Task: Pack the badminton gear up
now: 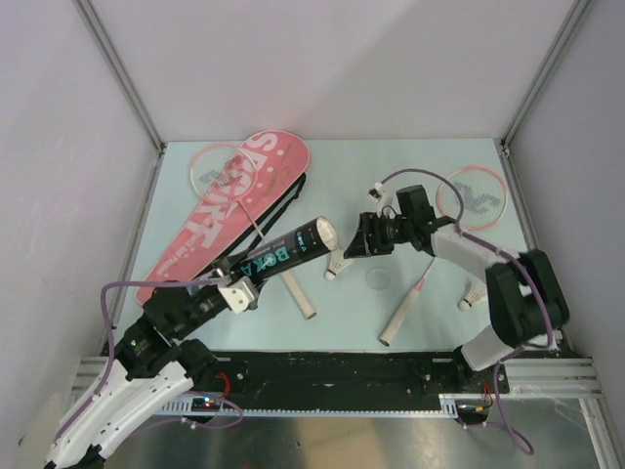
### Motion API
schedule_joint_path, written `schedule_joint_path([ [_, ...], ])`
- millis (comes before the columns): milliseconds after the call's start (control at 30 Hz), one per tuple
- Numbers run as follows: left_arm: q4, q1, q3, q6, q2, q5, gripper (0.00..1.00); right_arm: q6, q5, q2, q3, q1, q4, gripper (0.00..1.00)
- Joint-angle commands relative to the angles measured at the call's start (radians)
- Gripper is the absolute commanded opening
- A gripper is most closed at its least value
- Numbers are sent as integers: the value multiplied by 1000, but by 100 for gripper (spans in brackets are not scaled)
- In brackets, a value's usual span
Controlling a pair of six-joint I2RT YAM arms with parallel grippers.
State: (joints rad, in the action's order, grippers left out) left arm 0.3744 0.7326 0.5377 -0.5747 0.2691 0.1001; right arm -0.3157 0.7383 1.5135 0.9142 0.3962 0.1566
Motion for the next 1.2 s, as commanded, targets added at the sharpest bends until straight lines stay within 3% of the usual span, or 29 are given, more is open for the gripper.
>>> schedule_joint_path([
  [0,-86,0,5,16,-8,24,0,106,91,157,95,-24,-39,69],
  [200,-86,-1,2,11,-6,38,0,103,160,313,142,-26,-98,69],
  [433,-86,0,0,5,7,46,0,134,230,362,160,-21,-116,63],
  [733,-87,0,-3,6,11,55,0,147,148,349,199,-18,-74,69],
  [1167,-87,0,-5,11,9,60,0,194,178,456,284,44,-42,68],
])
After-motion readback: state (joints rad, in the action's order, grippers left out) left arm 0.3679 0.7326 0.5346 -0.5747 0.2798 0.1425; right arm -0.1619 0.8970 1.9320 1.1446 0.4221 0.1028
